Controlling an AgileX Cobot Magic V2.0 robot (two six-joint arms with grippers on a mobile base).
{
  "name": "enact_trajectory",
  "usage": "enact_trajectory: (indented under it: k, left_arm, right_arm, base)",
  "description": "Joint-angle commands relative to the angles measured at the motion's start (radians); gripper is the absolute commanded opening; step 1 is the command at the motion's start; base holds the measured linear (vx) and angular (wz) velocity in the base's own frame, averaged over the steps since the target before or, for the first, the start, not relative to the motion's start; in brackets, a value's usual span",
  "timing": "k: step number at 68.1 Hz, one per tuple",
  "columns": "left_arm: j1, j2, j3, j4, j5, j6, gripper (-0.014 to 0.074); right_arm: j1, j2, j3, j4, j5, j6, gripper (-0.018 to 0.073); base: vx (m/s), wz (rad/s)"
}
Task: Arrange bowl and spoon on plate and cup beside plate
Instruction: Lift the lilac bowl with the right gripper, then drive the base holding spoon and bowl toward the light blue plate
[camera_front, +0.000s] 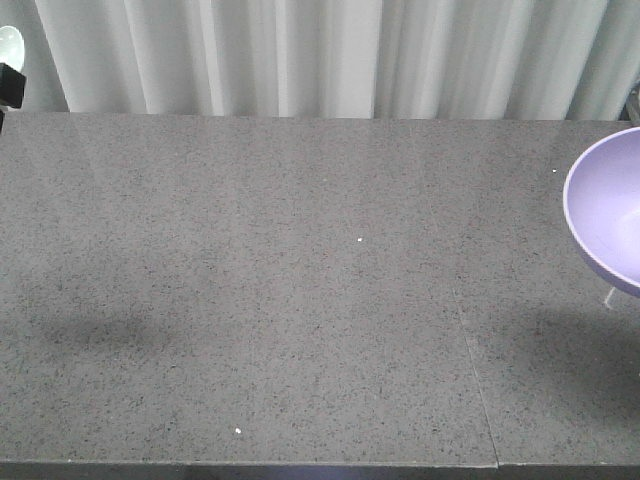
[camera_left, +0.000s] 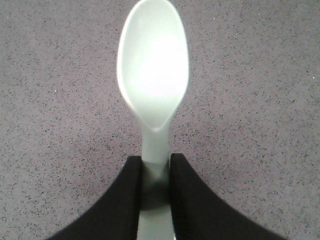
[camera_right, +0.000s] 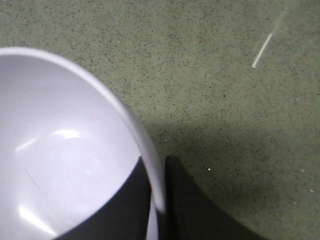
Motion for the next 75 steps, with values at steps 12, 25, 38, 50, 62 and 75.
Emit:
enact_trajectory:
  k: [12, 25, 38, 50, 62, 75]
  left_arm:
    - [-0.004, -0.025, -0.025, 0.001, -0.023, -0.009, -0.0006]
    - [-0.004, -0.025, -0.025, 0.001, -0.023, -0.009, -0.0006]
    - [-0.004, -0.025, -0.025, 0.001, -0.023, -0.009, -0.0006]
    - [-0.004, -0.025, -0.025, 0.001, -0.023, -0.009, -0.0006]
    - [-0.004, -0.025, -0.025, 0.001, -0.023, -0.009, -0.0006]
    - [-0.004, -0.025, -0.025, 0.001, -0.023, -0.009, -0.0006]
  right_arm:
    - [-0.004, -0.013, -0.026, -0.003, -0.052, -0.011, -0.0006]
    - [-0.004, -0.013, -0.026, -0.003, -0.052, -0.011, -0.0006]
    - [-0.004, -0.013, -0.026, -0.003, -0.052, -0.011, -0.0006]
    - [-0.004, -0.013, -0.026, -0.003, -0.052, -0.011, -0.0006]
    - [-0.004, -0.013, -0.026, -0.003, -0.052, -0.011, -0.0006]
    - [-0.004, -0.013, -0.026, -0.003, -0.052, -0.011, -0.0006]
  base:
    - [0.00, 0.00]
    - [0.00, 0.00]
    - [0.00, 0.00]
    - [0.00, -0.01]
    - [0.00, -0.02]
    - [-0.01, -0.03]
